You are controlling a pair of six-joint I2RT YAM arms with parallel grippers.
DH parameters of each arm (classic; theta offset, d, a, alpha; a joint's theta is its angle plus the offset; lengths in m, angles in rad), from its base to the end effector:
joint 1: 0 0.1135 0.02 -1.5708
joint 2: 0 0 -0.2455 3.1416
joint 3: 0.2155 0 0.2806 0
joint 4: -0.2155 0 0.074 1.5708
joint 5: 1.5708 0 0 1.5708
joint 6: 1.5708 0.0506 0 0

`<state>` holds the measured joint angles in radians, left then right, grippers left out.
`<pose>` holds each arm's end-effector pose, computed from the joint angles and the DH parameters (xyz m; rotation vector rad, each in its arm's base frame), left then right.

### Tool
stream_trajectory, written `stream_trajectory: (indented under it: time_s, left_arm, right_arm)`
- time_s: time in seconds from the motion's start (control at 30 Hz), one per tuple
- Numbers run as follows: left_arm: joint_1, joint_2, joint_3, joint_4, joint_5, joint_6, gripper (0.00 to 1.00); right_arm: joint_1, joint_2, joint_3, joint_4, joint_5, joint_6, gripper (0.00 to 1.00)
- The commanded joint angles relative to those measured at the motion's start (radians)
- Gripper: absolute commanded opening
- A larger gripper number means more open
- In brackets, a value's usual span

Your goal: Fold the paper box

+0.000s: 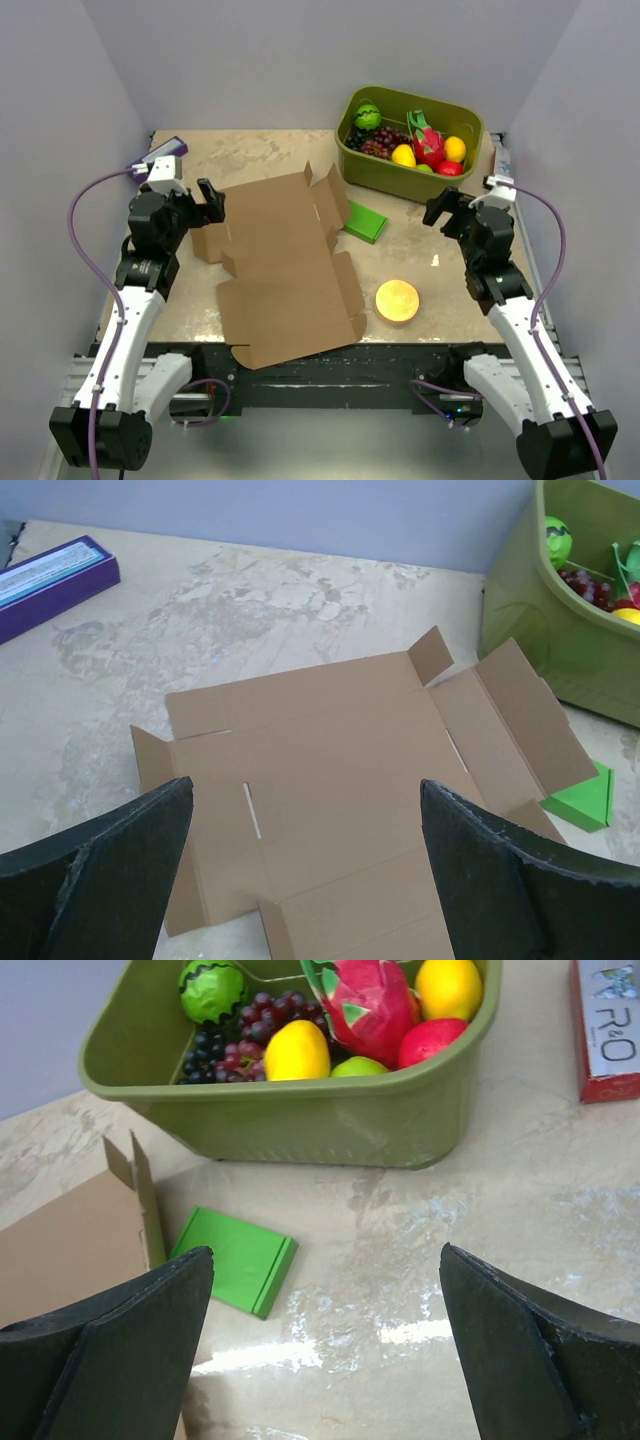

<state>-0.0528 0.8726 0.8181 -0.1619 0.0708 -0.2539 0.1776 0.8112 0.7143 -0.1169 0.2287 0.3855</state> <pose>0.2602 -0.0173 0.3198 -0.1293 1.7908 -0.2832 0.2481 0.0329 0.2986 0.3478 1.7491 0.2018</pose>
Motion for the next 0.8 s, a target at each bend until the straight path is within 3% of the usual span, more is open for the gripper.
stream_trajectory:
  time_s: [0.0, 0.1, 0.3, 0.53, 0.67, 0.77]
  left_arm:
    - [0.005, -0.007, 0.044, -0.024, -0.138, -0.045, 1.0]
    - [0.005, -0.017, 0.052, -0.028, -0.148, -0.038, 1.0]
    - [0.005, -0.024, 0.024, -0.015, -0.097, -0.027, 1.0]
    - [0.005, -0.038, -0.01, 0.022, -0.025, 0.028, 1.0]
    - [0.005, -0.044, -0.028, 0.041, 0.007, 0.044, 1.0]
    - [0.005, -0.032, -0.027, 0.041, 0.033, 0.047, 0.99]
  right_arm:
    - [0.002, -0.007, 0.068, -0.047, -0.093, -0.027, 0.99]
    - [0.0, -0.006, 0.085, -0.084, -0.144, -0.023, 0.97]
    - [0.02, 0.046, 0.157, -0.167, -0.264, -0.043, 0.81]
    - [0.348, 0.275, 0.322, -0.28, -0.077, -0.036, 0.8]
    - [0.468, 0.449, 0.508, -0.38, 0.056, -0.045, 0.79]
    - [0.488, 0.542, 0.559, -0.357, 0.052, -0.051, 0.82]
